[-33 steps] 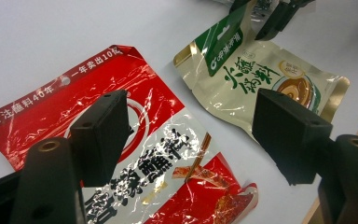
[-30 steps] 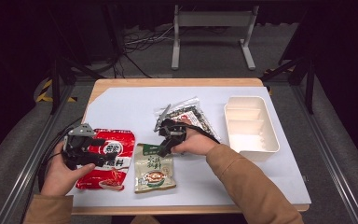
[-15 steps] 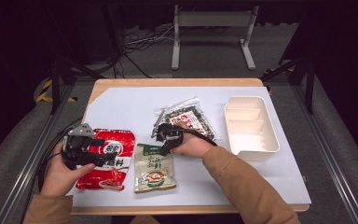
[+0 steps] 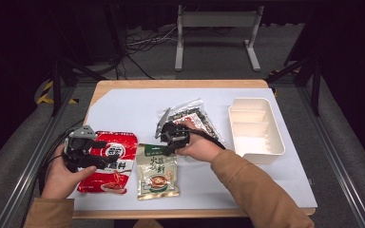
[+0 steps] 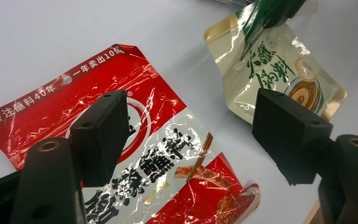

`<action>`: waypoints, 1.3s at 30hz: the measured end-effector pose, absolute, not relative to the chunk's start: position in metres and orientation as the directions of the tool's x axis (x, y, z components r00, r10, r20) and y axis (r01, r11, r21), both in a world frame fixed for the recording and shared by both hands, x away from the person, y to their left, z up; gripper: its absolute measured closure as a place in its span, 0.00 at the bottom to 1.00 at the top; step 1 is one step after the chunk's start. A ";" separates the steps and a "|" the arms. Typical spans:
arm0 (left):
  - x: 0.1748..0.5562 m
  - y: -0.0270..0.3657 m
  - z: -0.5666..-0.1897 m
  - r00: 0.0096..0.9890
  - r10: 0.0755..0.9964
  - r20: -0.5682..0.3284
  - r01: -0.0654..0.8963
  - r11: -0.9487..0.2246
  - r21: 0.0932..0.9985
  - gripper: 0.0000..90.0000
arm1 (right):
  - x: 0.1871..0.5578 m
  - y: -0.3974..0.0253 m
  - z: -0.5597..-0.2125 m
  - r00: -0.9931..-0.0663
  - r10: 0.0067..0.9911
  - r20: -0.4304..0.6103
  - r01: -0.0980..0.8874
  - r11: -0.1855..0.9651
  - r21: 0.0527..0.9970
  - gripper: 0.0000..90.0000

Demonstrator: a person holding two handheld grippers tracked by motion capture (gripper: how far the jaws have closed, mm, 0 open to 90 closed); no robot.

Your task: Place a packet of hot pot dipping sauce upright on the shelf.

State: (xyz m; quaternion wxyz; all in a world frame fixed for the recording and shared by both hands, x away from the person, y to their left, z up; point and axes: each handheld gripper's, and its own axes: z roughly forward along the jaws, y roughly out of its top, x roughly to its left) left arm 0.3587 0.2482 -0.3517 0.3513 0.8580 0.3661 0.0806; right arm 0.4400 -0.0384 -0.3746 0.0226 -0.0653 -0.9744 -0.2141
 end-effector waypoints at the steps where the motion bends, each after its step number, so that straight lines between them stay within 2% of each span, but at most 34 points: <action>1: 0.359 0.248 -0.352 0.719 0.685 -0.118 0.572 -0.486 0.661 0.31 | 0.439 -0.039 -0.373 -0.991 0.114 0.074 0.134 0.899 0.416 0.99; 20: 0.366 0.245 -0.353 0.715 0.689 -0.123 0.579 -0.483 0.657 0.31 | 0.399 -0.049 -0.324 -0.996 0.058 0.061 0.079 0.896 0.437 0.99; 33: 0.371 0.240 -0.352 0.724 0.679 -0.123 0.571 -0.490 0.658 0.31 | 0.377 -0.055 -0.304 -0.998 0.021 0.067 0.049 0.890 0.453 1.00; 39: 0.373 0.238 -0.352 0.728 0.674 -0.125 0.569 -0.492 0.659 0.31 | 0.370 -0.061 -0.293 -0.999 0.023 0.023 0.031 0.897 0.442 1.00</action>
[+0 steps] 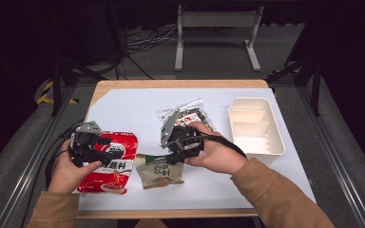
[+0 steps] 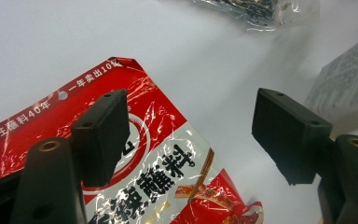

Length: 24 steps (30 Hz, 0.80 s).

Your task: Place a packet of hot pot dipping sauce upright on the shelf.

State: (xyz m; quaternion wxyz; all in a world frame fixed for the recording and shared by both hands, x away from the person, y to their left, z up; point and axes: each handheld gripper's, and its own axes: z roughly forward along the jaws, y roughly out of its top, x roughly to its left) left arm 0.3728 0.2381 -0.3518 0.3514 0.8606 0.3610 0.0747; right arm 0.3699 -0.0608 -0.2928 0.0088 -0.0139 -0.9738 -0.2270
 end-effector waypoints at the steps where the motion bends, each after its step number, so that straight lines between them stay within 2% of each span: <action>1: 0.373 0.238 -0.352 0.727 0.675 -0.126 0.570 -0.490 0.660 0.31 | 0.370 -0.062 -0.292 -0.999 0.029 0.022 0.036 0.895 0.444 1.00; 24: 0.373 0.240 -0.352 0.721 0.681 -0.125 0.572 -0.485 0.661 0.31 | 0.374 -0.102 -0.245 -0.989 0.118 -0.087 0.067 0.892 0.447 1.00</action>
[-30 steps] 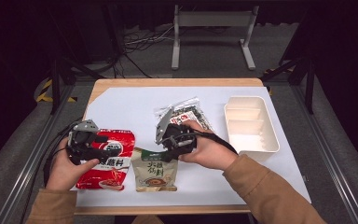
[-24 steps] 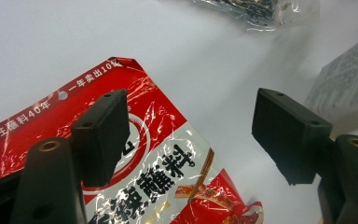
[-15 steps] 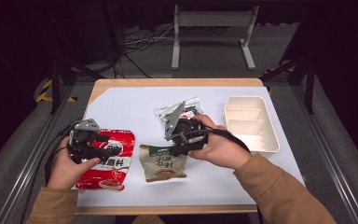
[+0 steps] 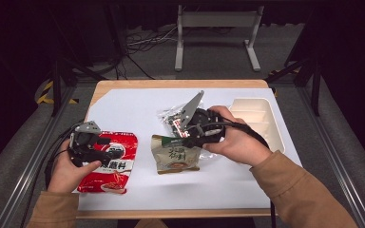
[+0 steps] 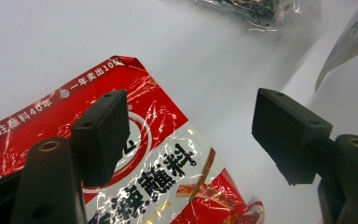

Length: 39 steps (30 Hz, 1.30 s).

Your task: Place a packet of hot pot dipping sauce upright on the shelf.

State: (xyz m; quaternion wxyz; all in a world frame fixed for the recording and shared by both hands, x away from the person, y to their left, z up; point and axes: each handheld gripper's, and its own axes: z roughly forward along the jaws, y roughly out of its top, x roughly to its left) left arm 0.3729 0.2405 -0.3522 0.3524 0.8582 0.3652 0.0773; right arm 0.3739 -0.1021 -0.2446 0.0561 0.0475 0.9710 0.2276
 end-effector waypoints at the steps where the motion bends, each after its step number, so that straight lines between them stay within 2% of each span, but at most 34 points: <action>1: 0.373 0.241 -0.352 0.721 0.682 -0.126 0.573 -0.483 0.662 0.31 | 0.374 -0.104 -0.242 -0.988 0.126 -0.093 0.071 0.891 0.449 1.00; 22: 0.372 0.244 -0.354 0.709 0.692 -0.133 0.584 -0.471 0.661 0.31 | 0.401 -0.150 -0.214 -0.941 0.249 -0.230 0.112 0.868 0.483 0.99; 39: 0.371 0.247 -0.355 0.700 0.700 -0.139 0.593 -0.461 0.661 0.31 | 0.424 -0.191 -0.207 -0.890 0.346 -0.298 0.162 0.850 0.502 1.00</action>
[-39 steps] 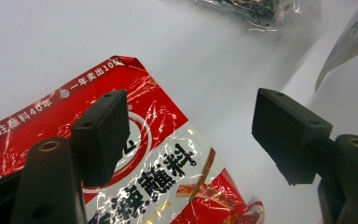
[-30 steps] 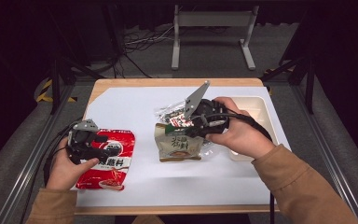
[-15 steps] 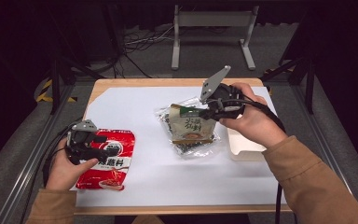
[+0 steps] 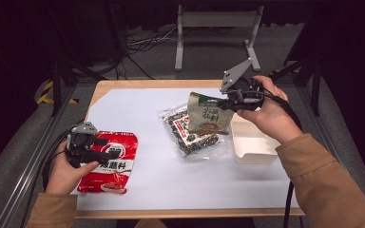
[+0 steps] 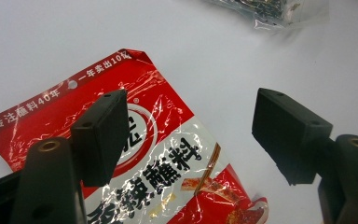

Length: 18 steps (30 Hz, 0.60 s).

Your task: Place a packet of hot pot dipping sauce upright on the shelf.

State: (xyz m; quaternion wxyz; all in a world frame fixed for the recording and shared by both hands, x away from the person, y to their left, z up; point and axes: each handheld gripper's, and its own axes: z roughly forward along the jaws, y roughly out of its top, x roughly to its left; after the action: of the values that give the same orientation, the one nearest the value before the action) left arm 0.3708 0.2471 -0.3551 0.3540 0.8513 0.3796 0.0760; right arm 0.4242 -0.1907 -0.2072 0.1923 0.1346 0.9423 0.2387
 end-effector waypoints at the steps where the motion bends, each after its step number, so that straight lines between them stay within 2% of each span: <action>1: 0.371 0.247 -0.355 0.700 0.700 -0.139 0.593 -0.461 0.661 0.31 | 0.425 -0.193 -0.207 -0.888 0.350 -0.299 0.165 0.848 0.503 1.00; 18: 0.371 0.248 -0.356 0.699 0.702 -0.138 0.596 -0.464 0.656 0.31 | 0.439 -0.230 -0.202 -0.842 0.390 -0.373 0.167 0.846 0.506 1.00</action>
State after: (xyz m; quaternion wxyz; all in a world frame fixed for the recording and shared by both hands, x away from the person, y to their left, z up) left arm 0.3711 0.2481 -0.3559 0.3509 0.8523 0.3805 0.0755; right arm 0.4393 -0.2299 -0.2016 0.2379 0.1496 0.9308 0.2337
